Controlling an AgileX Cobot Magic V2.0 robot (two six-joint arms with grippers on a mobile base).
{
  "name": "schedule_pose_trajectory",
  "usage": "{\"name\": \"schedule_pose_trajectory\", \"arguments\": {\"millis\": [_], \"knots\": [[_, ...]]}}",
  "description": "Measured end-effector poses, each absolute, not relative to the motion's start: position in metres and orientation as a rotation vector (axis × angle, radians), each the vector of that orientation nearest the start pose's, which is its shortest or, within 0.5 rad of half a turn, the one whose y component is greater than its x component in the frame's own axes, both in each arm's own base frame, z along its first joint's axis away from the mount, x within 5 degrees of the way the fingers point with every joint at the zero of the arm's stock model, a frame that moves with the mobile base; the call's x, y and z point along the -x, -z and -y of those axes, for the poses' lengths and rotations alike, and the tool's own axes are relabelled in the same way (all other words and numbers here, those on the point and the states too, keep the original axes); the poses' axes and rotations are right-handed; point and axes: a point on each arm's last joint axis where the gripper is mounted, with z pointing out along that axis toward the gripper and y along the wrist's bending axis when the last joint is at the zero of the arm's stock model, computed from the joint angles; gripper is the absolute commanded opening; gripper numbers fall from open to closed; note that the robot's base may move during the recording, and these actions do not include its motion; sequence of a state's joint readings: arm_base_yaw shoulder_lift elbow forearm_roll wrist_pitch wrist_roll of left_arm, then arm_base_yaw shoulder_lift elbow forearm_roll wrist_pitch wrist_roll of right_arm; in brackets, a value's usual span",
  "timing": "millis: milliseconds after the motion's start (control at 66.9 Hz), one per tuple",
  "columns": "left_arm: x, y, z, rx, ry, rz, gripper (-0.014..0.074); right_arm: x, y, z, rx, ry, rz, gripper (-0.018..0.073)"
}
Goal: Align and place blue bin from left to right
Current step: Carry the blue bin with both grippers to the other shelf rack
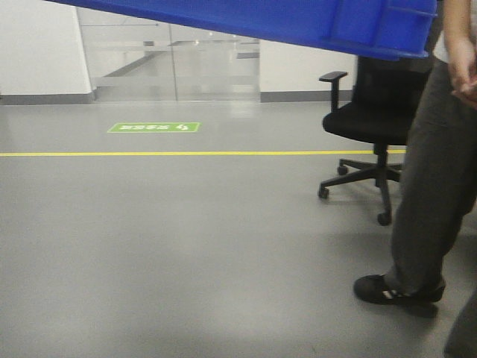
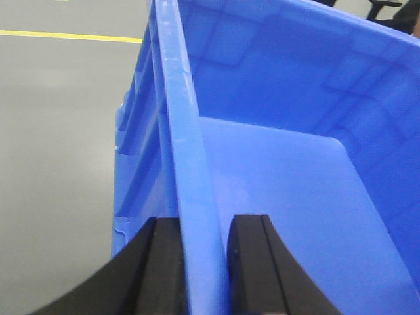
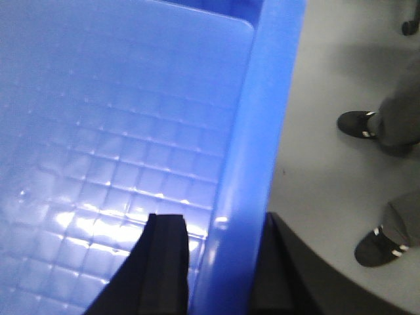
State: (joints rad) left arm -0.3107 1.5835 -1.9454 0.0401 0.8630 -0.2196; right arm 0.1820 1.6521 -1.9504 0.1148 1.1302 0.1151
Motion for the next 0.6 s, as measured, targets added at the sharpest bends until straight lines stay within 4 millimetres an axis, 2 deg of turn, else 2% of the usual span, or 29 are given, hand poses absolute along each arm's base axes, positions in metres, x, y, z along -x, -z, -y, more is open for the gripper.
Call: {"name": "schedule_pose_trajectory", "arguments": {"millis": [598], "knots": [[-0.3263,-0.4971,0.1020,-0.097,0.298,-1.992,-0.0111,-0.3447,-0.4549,-0.0729,0.074,-0.293,-2.324,-0.0070]]}}
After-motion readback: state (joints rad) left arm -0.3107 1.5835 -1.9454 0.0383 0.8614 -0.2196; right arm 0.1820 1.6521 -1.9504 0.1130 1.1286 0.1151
